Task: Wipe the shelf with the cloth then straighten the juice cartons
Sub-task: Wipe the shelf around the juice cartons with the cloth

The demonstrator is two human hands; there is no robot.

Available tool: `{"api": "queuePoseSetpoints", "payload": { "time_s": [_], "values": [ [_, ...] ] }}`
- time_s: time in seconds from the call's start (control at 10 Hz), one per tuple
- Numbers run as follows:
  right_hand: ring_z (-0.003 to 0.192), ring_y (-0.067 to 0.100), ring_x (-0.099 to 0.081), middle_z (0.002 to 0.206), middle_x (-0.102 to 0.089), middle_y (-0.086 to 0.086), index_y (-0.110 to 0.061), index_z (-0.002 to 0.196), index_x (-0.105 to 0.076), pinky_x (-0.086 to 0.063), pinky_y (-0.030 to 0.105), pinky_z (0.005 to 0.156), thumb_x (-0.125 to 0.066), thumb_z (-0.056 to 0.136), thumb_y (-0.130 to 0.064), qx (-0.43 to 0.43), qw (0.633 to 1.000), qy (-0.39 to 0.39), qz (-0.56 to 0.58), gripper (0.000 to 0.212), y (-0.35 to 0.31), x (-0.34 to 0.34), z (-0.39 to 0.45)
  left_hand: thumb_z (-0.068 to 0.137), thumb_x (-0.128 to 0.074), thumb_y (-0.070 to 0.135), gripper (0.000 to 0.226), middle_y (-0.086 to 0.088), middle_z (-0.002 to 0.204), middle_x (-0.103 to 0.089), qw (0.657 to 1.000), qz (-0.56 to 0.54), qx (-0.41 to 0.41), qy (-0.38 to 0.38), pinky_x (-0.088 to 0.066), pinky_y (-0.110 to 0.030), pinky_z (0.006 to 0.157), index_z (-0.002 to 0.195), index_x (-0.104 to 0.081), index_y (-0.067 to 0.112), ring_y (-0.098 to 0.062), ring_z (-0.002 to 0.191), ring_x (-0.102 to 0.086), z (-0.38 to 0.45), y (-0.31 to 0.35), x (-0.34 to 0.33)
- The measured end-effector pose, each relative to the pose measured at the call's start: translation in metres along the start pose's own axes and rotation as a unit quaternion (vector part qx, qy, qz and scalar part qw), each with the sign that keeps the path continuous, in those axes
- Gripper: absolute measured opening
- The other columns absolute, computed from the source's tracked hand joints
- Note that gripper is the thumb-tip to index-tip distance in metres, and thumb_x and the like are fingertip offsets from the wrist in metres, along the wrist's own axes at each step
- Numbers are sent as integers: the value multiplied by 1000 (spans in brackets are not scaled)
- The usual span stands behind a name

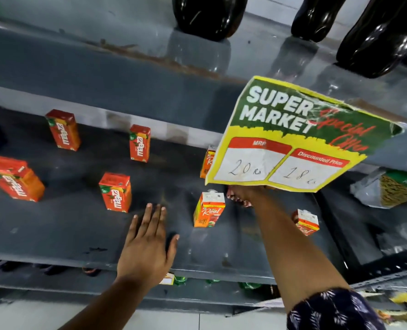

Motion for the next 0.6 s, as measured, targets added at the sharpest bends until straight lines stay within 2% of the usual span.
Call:
{"api": "queuePoseSetpoints", "payload": {
  "time_s": [0.1,0.2,0.3,0.4,0.6],
  "values": [
    [92,7,-65,122,-64,-8,-35,112,-61,-51,22,66,-49,74,-63,35,990,105,-84,49,-35,-10,-37,93,-26,48,66,-12,147,-41,1000,-7,0,2,-18,-46,114,140,-38,2,-25,143,-18,0,1,0],
    [126,27,-47,143,-46,-10,-40,135,-41,-43,40,99,-33,73,-72,45,979,138,-146,71,-49,-8,-61,92,-28,50,68,-12,146,-42,1000,-2,1,-1,-16,-45,114,139,-40,2,-24,143,-19,1,1,-1],
    [138,30,-30,153,-33,3,-31,146,-30,-26,42,112,-33,92,-54,111,950,195,-218,58,-48,-10,-82,89,-30,54,72,-13,147,-40,1000,9,7,-8,-12,-43,114,138,-42,2,-24,143,-19,1,0,-1],
    [144,28,-16,156,-27,8,-18,149,-27,-11,40,118,-32,98,-40,161,930,213,-252,56,-36,-17,-92,89,-28,56,74,-13,148,-38,1000,20,8,-13,-11,-43,114,138,-41,2,-25,143,-18,1,1,0],
    [146,20,-15,159,-18,2,-21,152,-20,-16,36,117,-32,94,-41,122,938,210,-249,62,-20,-33,-118,90,-20,59,77,-12,150,-36,1000,25,4,-7,-7,-43,115,140,-39,4,-25,144,-16,1,0,0]
  ]
}}
Point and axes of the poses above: each hand's wrist, its own z-axis towards the middle knuckle, its own x-axis out of the back of the hand, y = z × x, the point moved 1 cm from there along z, towards the middle knuckle
